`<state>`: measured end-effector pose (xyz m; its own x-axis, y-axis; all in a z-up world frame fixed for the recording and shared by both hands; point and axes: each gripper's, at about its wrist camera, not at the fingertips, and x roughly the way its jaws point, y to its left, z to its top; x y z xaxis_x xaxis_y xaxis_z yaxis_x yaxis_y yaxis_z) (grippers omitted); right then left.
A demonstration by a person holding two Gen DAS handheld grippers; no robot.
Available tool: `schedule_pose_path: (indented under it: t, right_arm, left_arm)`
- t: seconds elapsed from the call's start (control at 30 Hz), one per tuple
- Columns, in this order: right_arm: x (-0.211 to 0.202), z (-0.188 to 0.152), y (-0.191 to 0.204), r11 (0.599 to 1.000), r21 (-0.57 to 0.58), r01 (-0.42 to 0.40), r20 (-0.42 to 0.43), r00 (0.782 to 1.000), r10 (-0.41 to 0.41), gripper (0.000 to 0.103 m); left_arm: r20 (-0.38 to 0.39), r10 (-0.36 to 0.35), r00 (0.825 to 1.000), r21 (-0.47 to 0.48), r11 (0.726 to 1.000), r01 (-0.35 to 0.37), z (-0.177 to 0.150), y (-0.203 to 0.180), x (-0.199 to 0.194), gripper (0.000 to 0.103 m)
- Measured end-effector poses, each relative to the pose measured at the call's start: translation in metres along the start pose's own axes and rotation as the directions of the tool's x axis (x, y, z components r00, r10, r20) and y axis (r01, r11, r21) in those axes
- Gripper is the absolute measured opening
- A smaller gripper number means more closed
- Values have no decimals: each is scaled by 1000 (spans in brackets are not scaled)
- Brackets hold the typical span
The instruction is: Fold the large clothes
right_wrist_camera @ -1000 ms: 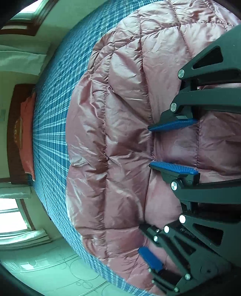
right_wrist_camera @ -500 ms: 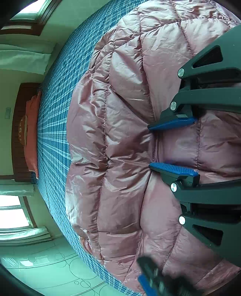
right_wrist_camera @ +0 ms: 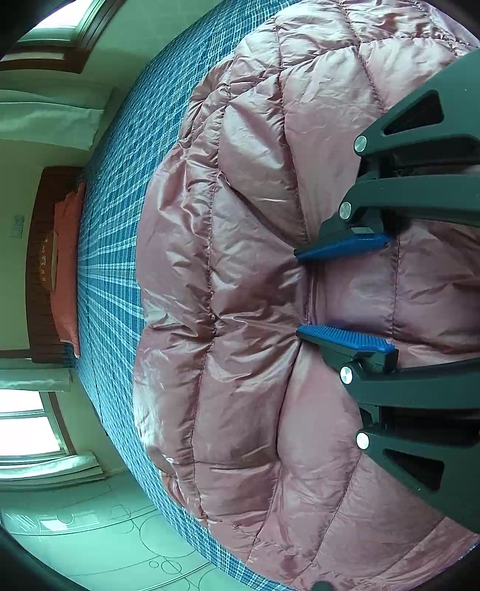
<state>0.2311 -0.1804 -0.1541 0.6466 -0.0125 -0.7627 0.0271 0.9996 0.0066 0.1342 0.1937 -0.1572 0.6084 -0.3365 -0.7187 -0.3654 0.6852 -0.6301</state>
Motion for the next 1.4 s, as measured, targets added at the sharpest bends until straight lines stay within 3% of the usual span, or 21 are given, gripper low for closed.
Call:
schedule_pose_path:
  t: [0.13, 0.33, 0.43, 0.6, 0.73, 0.83, 1.13, 1.4]
  right_arm:
    - [-1, 0, 0, 1000, -2, 3, 0, 1000, -3, 37]
    - [-2, 0, 1, 1000, -5, 9, 2, 1000, -9, 37]
    - [-2, 0, 3, 1000, -11, 16, 4, 1000, -16, 38]
    - [-3, -1, 4, 1000, -13, 20, 4, 1000, -20, 38]
    - [-3, 0, 5, 1000, -16, 25, 4, 1000, -25, 38]
    - [-5, 1, 4, 1000, -12, 20, 0, 1000, -20, 38]
    - [-48, -3, -27, 1000, 6, 6, 39, 999, -6, 38]
    - [-82, -25, -79, 997, 54, 62, 35, 997, -64, 38]
  left_arm:
    - [-39, -87, 995, 20, 996, 88, 2, -11, 14, 72]
    - [-73, -160, 984, -49, 986, 157, 14, -17, 39, 72]
    - [-97, -208, 973, -37, 978, 205, 13, -27, 43, 69]
    - [-90, -131, 987, 41, 990, 135, 11, -38, 52, 65]
    - [-59, -141, 988, 56, 988, 144, 11, -44, 46, 33]
    - [-21, -144, 989, 125, 981, 145, 11, -56, 30, 23]
    - [20, -181, 983, 247, 954, 170, 11, -109, 2, 22]
    - [28, -188, 982, 353, 921, 166, -3, -155, -9, 22]
